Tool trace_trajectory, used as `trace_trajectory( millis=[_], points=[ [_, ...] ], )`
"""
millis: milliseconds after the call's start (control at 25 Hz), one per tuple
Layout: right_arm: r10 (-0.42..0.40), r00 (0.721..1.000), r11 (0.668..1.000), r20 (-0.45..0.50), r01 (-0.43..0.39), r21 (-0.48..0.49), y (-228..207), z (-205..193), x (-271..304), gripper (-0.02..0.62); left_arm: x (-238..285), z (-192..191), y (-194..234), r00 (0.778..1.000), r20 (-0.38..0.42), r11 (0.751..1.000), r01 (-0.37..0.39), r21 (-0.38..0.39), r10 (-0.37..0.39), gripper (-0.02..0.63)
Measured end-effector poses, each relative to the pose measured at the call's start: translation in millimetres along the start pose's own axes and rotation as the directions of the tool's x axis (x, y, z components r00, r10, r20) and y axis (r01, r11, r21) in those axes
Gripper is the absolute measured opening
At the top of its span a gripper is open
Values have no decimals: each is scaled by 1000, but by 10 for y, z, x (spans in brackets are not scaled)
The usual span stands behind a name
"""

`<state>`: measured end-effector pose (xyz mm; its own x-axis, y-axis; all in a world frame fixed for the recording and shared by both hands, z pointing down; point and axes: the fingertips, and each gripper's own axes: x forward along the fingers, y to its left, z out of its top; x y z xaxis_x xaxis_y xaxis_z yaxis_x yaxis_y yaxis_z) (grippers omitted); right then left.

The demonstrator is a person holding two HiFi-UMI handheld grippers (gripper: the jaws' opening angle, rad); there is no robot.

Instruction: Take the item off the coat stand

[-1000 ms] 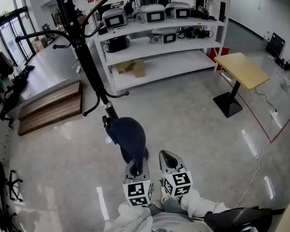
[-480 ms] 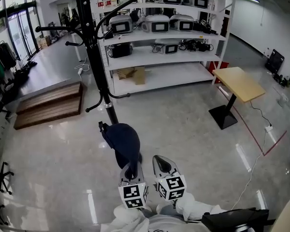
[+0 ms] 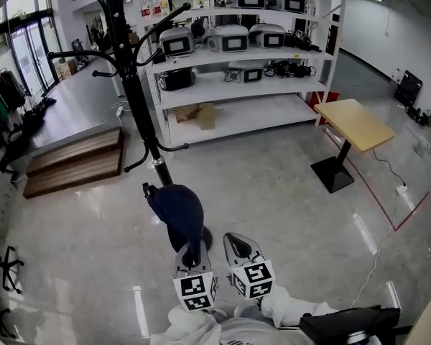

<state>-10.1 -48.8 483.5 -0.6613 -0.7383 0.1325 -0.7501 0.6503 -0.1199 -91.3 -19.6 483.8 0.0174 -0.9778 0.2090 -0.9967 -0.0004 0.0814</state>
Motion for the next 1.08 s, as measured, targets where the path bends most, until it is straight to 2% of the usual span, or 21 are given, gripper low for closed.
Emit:
trace_trajectory(
  millis=[160, 600, 1080],
  points=[
    [6, 1000, 998, 2, -5, -64, 41, 32, 1, 12, -6, 12, 19, 1000, 8, 1000, -5, 16, 5, 31],
    [-13, 1000, 998, 4, 13, -55, 73, 1, 12, 12, -5, 16, 30, 1000, 18, 1000, 18, 15, -18, 31],
    [-3, 999, 999, -32, 2, -48, 165, -104, -54, 12, -135, -111, 91, 1000, -18, 1000, -6, -12, 6, 31]
  ],
)
